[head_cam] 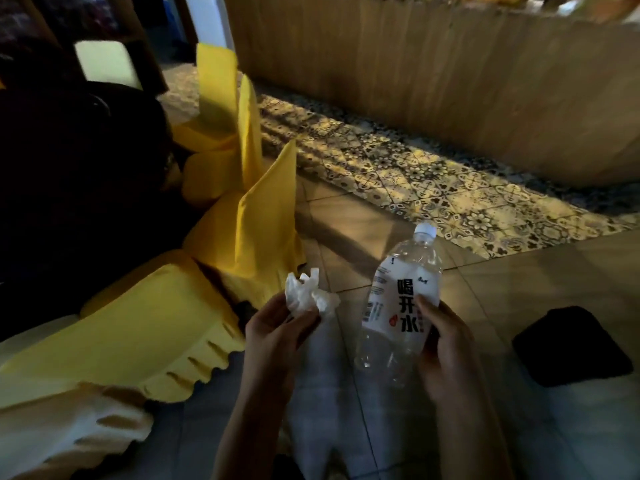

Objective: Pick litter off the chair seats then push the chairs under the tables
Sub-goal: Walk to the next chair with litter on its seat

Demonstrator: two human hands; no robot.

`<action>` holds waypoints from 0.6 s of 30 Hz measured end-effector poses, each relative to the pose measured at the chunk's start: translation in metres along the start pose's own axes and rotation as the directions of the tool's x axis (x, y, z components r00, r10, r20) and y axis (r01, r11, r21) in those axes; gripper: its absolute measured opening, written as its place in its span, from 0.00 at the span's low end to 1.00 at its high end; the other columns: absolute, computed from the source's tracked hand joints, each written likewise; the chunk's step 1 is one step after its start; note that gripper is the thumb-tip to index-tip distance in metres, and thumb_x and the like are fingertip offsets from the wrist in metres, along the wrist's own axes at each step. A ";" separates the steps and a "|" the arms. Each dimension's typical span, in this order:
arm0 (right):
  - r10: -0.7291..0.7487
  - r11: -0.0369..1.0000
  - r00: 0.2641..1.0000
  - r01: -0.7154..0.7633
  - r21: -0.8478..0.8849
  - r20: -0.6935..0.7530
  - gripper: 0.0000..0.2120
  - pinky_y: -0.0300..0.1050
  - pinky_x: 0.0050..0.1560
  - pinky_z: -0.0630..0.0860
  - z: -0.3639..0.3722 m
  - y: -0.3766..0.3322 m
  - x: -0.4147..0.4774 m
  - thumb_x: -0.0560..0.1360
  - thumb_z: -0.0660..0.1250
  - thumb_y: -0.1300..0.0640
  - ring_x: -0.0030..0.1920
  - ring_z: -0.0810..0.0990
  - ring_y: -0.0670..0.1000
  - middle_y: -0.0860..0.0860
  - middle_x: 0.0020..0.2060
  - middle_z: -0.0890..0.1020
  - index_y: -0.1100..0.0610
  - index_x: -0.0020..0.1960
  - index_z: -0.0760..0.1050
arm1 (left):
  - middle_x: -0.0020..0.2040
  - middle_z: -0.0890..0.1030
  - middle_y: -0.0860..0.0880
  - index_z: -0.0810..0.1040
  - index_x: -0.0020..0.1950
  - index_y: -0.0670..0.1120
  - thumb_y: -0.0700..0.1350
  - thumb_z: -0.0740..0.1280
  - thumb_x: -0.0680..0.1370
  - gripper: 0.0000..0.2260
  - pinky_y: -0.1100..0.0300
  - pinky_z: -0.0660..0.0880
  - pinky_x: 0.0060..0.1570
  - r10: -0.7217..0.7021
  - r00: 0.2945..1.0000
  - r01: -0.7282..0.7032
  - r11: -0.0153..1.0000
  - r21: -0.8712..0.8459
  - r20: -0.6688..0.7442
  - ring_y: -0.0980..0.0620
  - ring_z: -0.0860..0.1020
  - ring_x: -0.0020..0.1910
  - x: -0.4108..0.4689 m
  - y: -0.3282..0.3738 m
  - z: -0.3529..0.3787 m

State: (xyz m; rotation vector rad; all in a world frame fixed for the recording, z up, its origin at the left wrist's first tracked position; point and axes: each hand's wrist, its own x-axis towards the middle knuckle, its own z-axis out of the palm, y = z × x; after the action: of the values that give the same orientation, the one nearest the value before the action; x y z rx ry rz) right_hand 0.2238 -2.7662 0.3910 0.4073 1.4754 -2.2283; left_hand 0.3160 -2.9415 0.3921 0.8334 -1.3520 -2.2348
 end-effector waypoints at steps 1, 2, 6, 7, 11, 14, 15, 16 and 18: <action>-0.016 1.000 1.000 0.016 -0.001 -0.023 0.14 0.52 0.46 0.79 0.001 -0.004 0.014 0.76 0.68 0.56 0.51 0.84 0.58 0.56 0.47 0.87 0.60 0.61 0.80 | 0.53 0.87 0.42 0.83 0.57 0.46 0.28 0.67 0.77 0.16 0.59 0.83 0.51 -0.011 1.000 0.011 1.000 0.002 0.025 0.46 0.85 0.54 0.017 0.001 0.008; -0.026 1.000 0.998 0.026 0.005 -0.050 0.15 0.52 0.47 0.79 0.005 -0.010 0.027 0.75 0.69 0.56 0.51 0.83 0.58 0.56 0.48 0.87 0.60 0.61 0.80 | 0.53 0.87 0.42 0.83 0.57 0.46 0.28 0.67 0.76 0.17 0.58 0.83 0.53 -0.020 0.998 0.019 1.000 0.013 0.055 0.45 0.85 0.55 0.035 0.002 0.017; -0.016 0.986 0.994 0.033 0.165 -0.109 0.13 0.42 0.49 0.80 0.022 -0.038 0.079 0.80 0.67 0.62 0.48 0.85 0.43 0.54 0.49 0.86 0.62 0.63 0.78 | 0.56 0.86 0.39 0.82 0.62 0.41 0.27 0.65 0.76 0.18 0.54 0.81 0.57 -0.050 0.984 0.049 0.999 0.009 0.171 0.42 0.84 0.58 0.118 0.009 0.049; -0.036 0.981 0.994 0.055 0.188 -0.102 0.12 0.36 0.49 0.79 0.025 -0.046 0.094 0.81 0.65 0.63 0.48 0.84 0.37 0.51 0.49 0.85 0.63 0.64 0.77 | 0.56 0.85 0.39 0.83 0.61 0.42 0.26 0.66 0.76 0.18 0.56 0.82 0.55 -0.056 0.980 0.055 0.998 0.008 0.190 0.42 0.84 0.57 0.140 0.011 0.057; -0.120 0.979 0.952 0.161 0.126 -0.283 0.16 0.58 0.56 0.81 0.047 -0.070 0.156 0.77 0.71 0.57 0.57 0.85 0.56 0.57 0.57 0.86 0.57 0.65 0.79 | 0.50 0.87 0.41 0.87 0.52 0.47 0.29 0.69 0.75 0.16 0.57 0.81 0.47 -0.096 0.953 0.078 0.994 0.074 0.287 0.44 0.86 0.51 0.213 0.032 0.095; -0.089 0.995 0.946 0.101 0.020 -0.311 0.26 0.64 0.65 0.76 0.054 -0.089 0.204 0.74 0.75 0.62 0.67 0.79 0.59 0.55 0.67 0.80 0.49 0.70 0.75 | 0.50 0.88 0.42 0.87 0.54 0.46 0.30 0.70 0.75 0.14 0.55 0.81 0.48 -0.089 0.923 0.044 0.991 0.129 0.373 0.44 0.86 0.50 0.262 0.052 0.129; -0.071 0.994 0.941 0.095 0.056 -0.332 0.29 0.65 0.66 0.76 0.059 -0.098 0.217 0.73 0.75 0.66 0.68 0.77 0.60 0.56 0.68 0.78 0.51 0.72 0.74 | 0.49 0.88 0.43 0.87 0.54 0.45 0.30 0.70 0.74 0.14 0.57 0.81 0.47 -0.091 0.913 0.043 0.991 0.128 0.397 0.45 0.86 0.49 0.278 0.056 0.142; -0.060 0.988 0.930 0.108 0.115 -0.362 0.29 0.65 0.66 0.76 0.053 -0.104 0.227 0.73 0.75 0.66 0.68 0.77 0.62 0.57 0.67 0.78 0.53 0.72 0.74 | 0.49 0.88 0.43 0.87 0.53 0.45 0.29 0.70 0.74 0.15 0.59 0.81 0.46 -0.112 0.906 0.071 0.991 0.114 0.408 0.47 0.86 0.48 0.292 0.058 0.154; -0.189 0.978 0.910 0.208 0.012 -0.368 0.19 0.68 0.66 0.75 0.060 -0.108 0.230 0.75 0.74 0.54 0.64 0.79 0.66 0.60 0.60 0.82 0.56 0.64 0.78 | 0.49 0.88 0.43 0.86 0.54 0.44 0.28 0.70 0.74 0.15 0.60 0.82 0.47 -0.134 0.892 0.109 0.991 0.083 0.431 0.48 0.86 0.49 0.315 0.055 0.172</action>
State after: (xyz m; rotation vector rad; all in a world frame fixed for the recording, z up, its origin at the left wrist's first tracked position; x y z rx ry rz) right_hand -0.0297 -2.8298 0.3924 0.7547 1.7145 -2.4517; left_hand -0.0311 -3.0446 0.4127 0.4535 -1.6018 -2.6015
